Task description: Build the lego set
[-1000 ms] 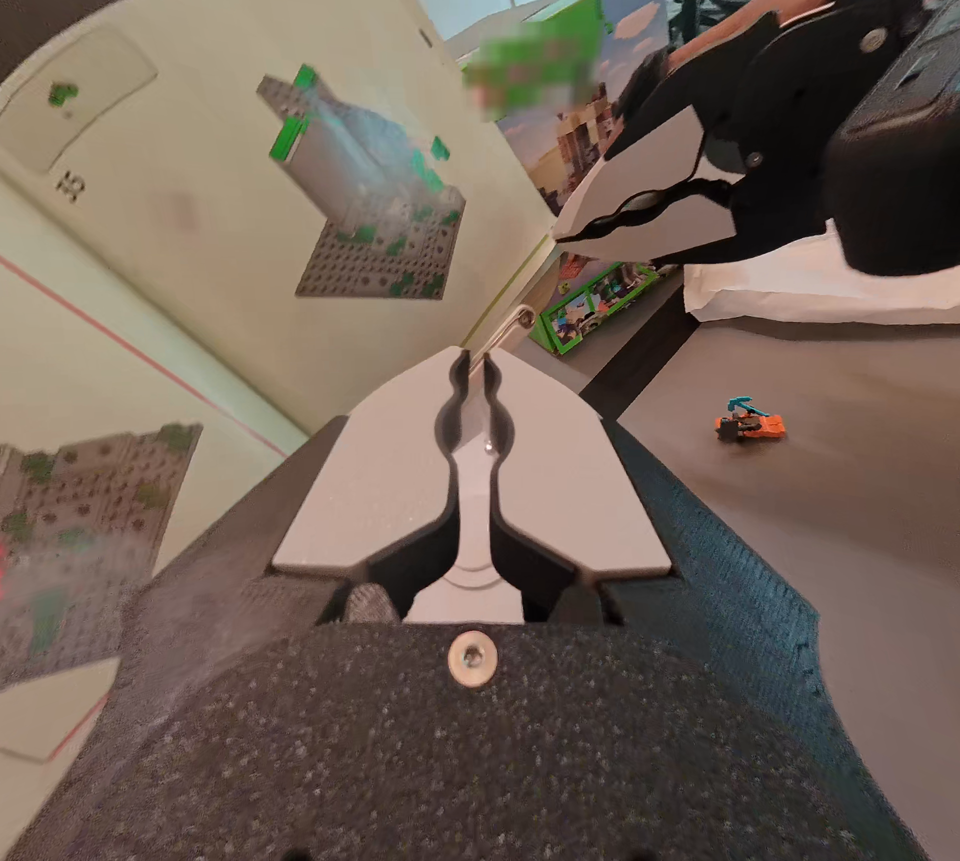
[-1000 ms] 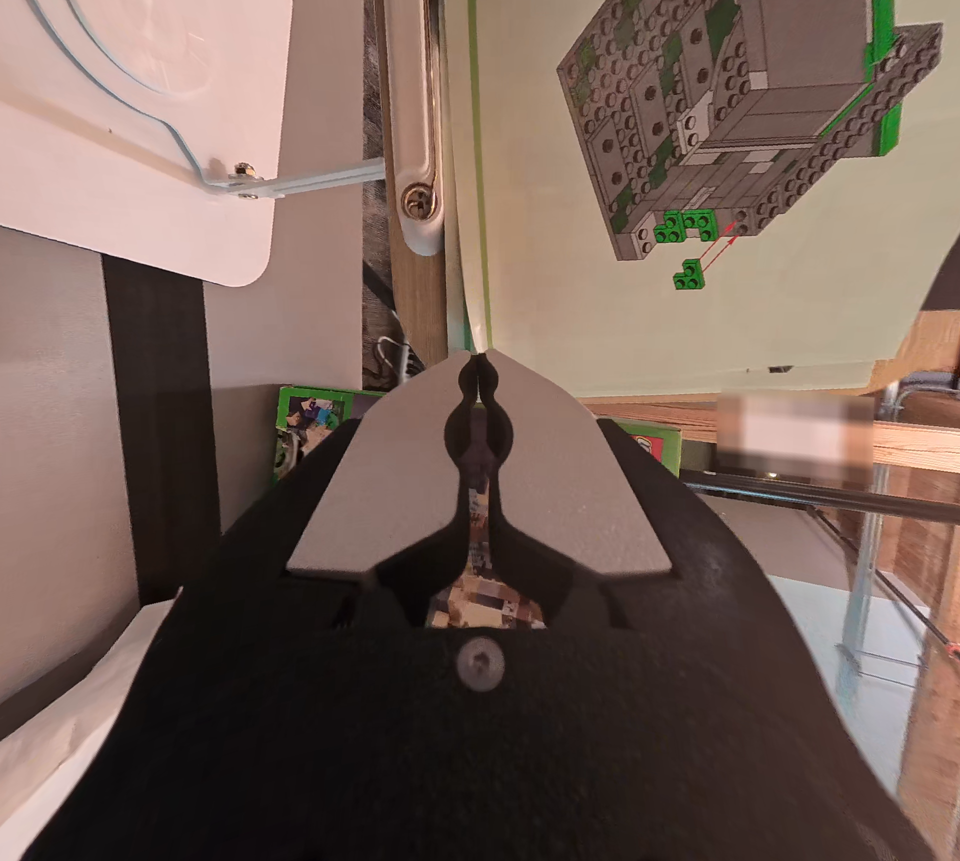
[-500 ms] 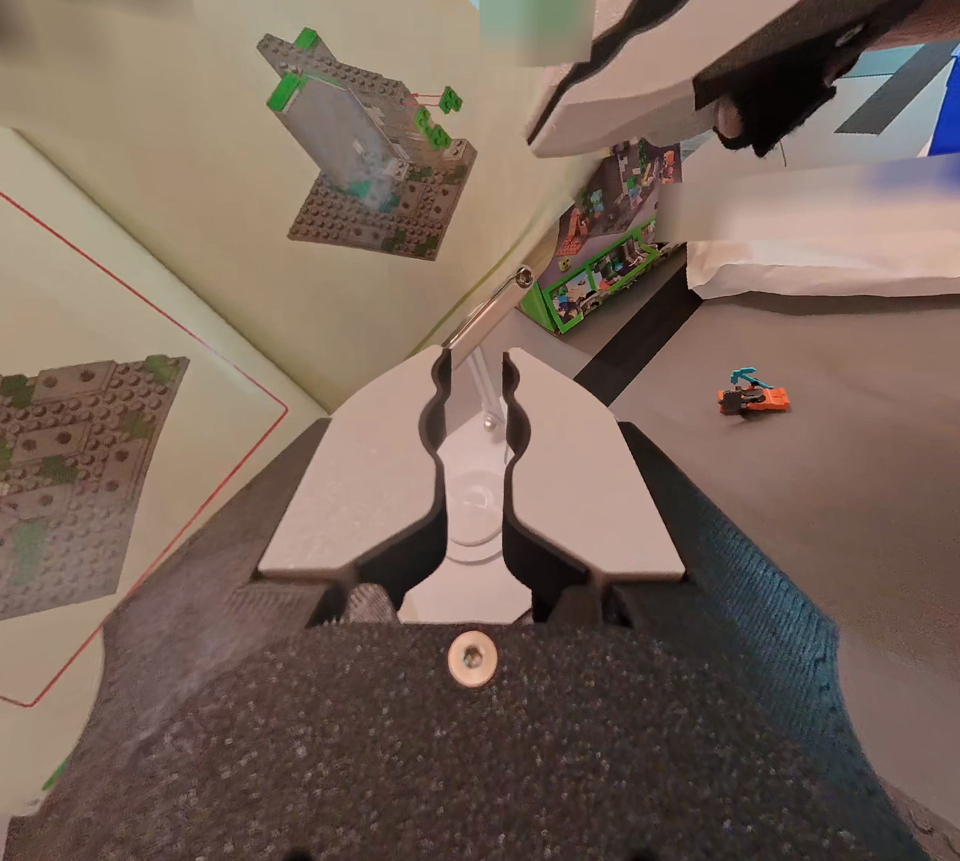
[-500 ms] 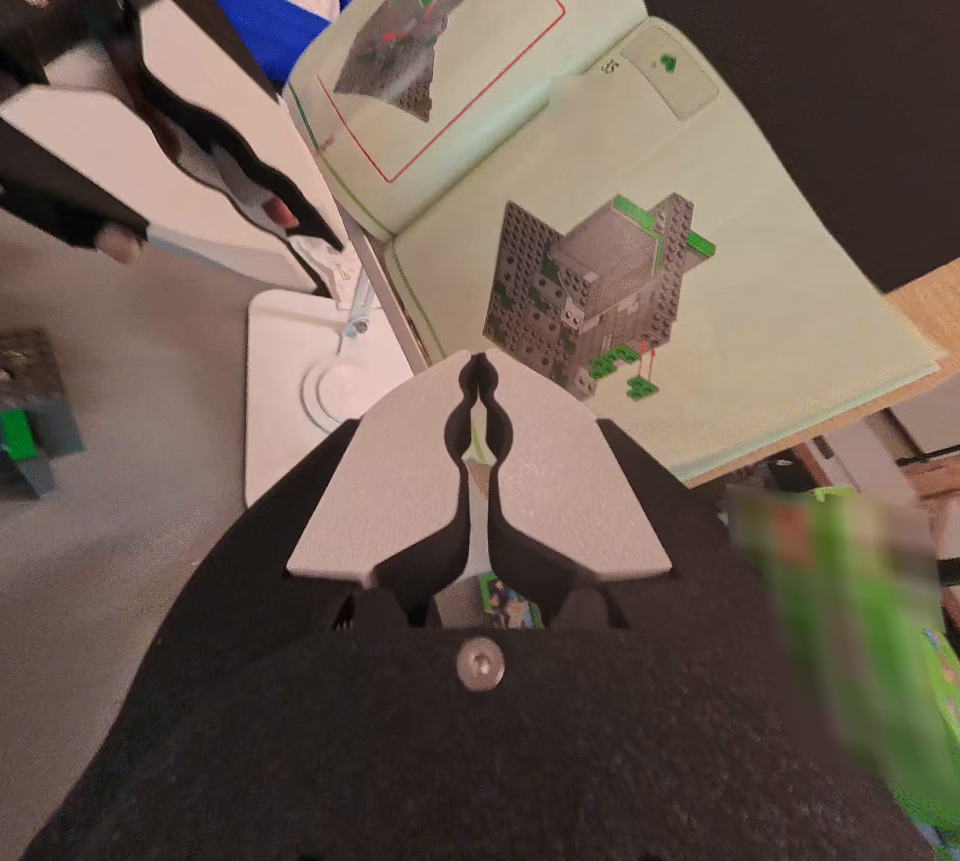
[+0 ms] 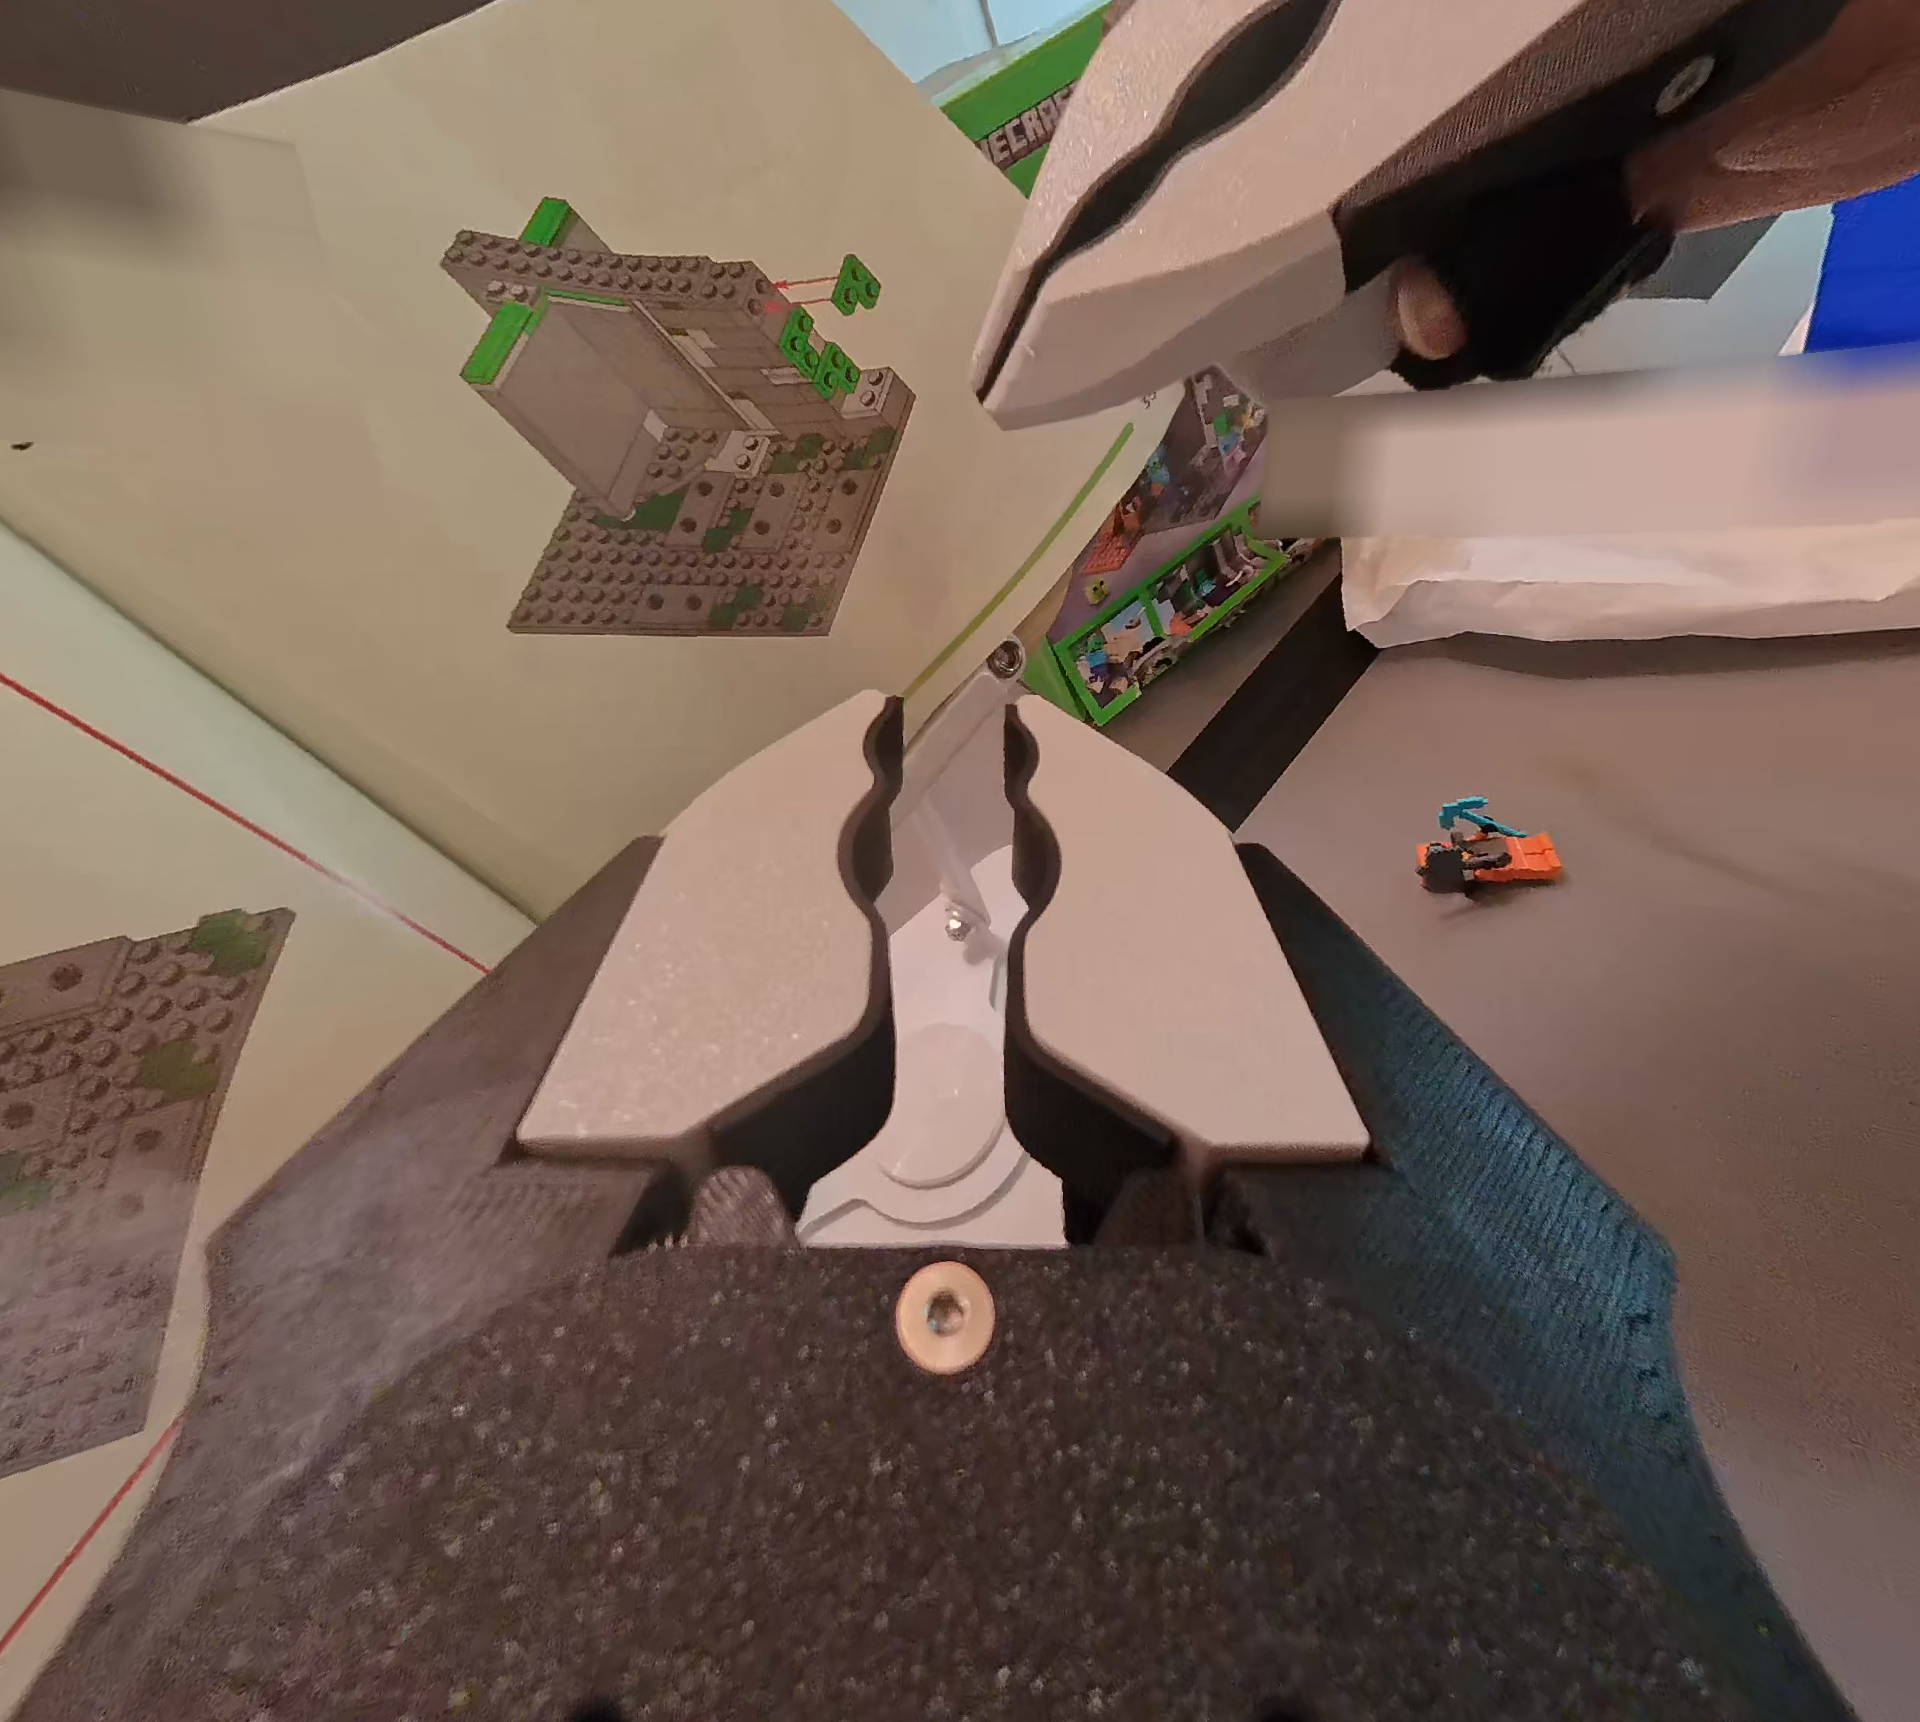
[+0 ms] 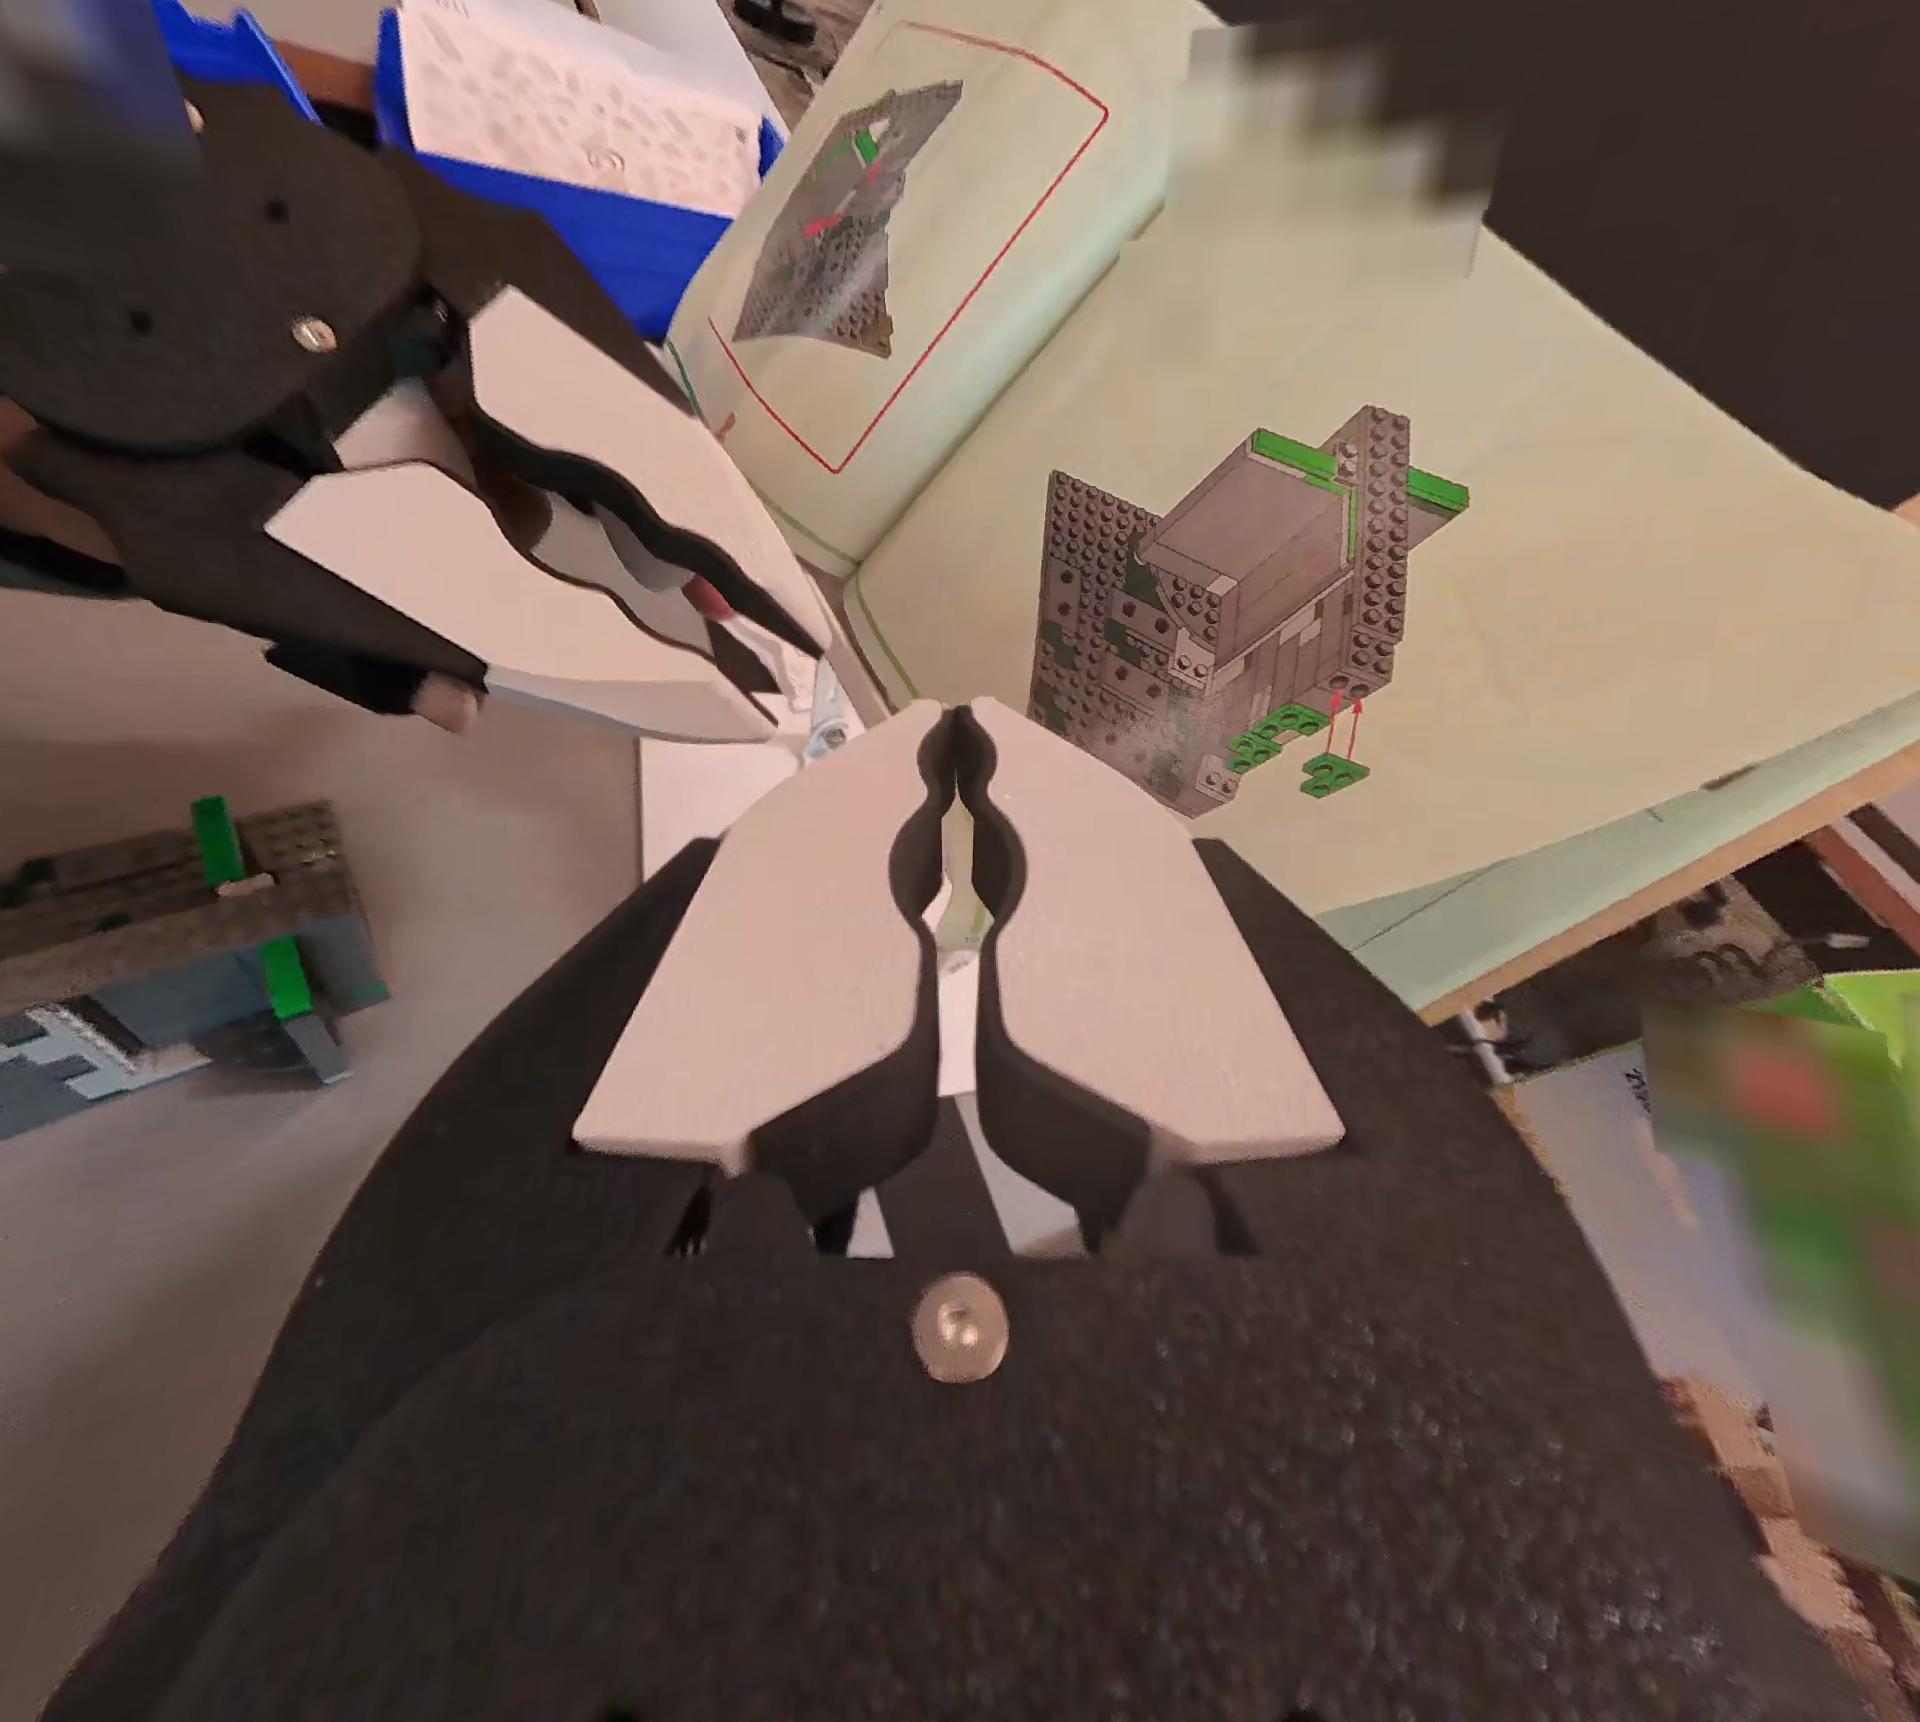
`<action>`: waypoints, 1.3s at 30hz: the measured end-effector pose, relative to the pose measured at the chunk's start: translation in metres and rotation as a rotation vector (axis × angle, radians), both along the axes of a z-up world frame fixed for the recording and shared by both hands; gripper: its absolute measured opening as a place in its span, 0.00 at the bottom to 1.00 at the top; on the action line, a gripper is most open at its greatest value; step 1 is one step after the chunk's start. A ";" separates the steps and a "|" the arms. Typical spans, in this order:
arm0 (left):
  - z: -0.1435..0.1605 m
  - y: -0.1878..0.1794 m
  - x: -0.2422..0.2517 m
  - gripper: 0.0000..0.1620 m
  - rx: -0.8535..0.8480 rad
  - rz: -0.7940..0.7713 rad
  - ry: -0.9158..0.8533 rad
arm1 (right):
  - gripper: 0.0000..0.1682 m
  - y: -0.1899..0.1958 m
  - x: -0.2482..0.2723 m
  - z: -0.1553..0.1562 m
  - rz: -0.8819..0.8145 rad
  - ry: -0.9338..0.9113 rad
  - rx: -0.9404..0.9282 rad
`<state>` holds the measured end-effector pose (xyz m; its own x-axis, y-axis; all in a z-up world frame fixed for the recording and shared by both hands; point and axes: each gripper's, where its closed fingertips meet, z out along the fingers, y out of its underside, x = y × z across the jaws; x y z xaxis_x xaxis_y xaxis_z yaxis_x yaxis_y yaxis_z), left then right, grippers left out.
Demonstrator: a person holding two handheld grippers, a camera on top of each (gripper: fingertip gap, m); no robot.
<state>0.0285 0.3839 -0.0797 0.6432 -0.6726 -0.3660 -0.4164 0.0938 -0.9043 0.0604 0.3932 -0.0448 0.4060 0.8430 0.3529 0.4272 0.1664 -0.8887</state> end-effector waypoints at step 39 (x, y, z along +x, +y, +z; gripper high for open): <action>-0.022 -0.021 -0.058 0.09 -0.047 0.040 0.006 | 0.00 0.050 0.047 -0.067 -0.121 -0.736 0.442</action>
<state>-0.0293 0.3626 -0.1015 0.6680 -0.6629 -0.3382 -0.4241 0.0343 -0.9050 0.1073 0.4428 -0.1113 0.0235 0.5327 0.8460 0.9054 0.3474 -0.2439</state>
